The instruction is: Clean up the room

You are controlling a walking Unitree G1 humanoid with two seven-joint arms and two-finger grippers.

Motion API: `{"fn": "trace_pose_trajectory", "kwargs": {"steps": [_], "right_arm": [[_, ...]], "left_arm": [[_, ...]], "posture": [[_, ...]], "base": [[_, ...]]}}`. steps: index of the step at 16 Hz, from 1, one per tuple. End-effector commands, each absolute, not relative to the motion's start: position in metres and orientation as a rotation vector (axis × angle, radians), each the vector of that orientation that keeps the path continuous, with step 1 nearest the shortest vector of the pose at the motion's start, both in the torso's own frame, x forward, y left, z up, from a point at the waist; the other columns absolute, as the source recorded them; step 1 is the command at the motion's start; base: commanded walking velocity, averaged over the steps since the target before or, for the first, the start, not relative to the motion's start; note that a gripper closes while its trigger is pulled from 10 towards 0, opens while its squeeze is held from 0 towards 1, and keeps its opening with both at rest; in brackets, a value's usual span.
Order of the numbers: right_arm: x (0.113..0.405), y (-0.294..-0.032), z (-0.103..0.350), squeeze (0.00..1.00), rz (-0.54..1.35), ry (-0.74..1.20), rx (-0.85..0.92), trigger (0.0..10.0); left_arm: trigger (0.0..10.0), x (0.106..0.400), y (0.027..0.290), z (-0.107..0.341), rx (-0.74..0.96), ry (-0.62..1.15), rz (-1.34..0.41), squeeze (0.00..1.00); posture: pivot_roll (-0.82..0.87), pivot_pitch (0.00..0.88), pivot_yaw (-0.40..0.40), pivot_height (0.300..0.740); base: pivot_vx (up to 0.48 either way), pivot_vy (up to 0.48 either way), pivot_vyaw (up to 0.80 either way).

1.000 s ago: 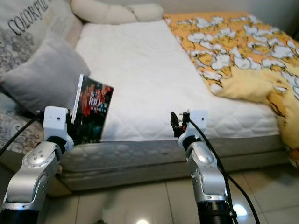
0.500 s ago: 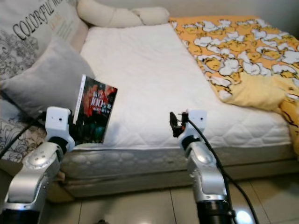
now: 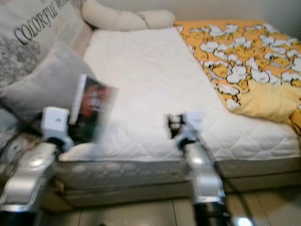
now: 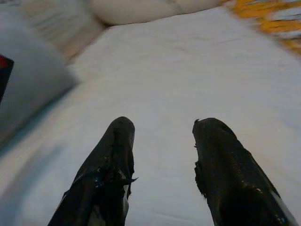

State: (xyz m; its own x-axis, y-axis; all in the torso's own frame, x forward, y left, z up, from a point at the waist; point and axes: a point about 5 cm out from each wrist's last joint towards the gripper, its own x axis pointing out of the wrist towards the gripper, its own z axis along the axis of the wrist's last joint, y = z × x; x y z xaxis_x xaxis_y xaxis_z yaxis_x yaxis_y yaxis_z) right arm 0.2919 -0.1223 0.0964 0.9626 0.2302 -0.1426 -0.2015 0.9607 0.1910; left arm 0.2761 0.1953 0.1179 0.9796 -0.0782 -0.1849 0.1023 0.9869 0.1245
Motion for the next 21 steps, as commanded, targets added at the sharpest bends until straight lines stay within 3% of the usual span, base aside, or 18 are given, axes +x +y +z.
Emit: {"fn": "trace_pose_trajectory", "kwargs": {"steps": [1, 17, 21], "right_arm": [[0.293, -0.133, 0.098, 0.0, 0.183, 0.152, 0.152, 10.0], [0.293, -0.132, 0.098, 0.0, 0.185, 0.145, 0.151, 10.0], [0.291, -0.137, 0.11, 0.0, 0.371, 0.117, 0.105, 10.0]], "left_arm": [[10.0, 0.279, 0.189, 0.128, 0.136, 0.128, -0.113, 0.0], [10.0, 0.279, 0.19, 0.126, 0.144, 0.141, -0.127, 0.0], [10.0, 0.297, 0.175, 0.121, 0.145, 0.211, -0.255, 0.0]], "posture": [[-0.04, 0.0, 0.025, 0.74], [-0.05, 0.0, 0.036, 0.74], [-0.06, 0.0, 0.056, 0.74]], "base": [[0.382, 0.0, 0.0], [0.375, 0.0, 0.0], [0.0, 0.0, 0.0]]}}
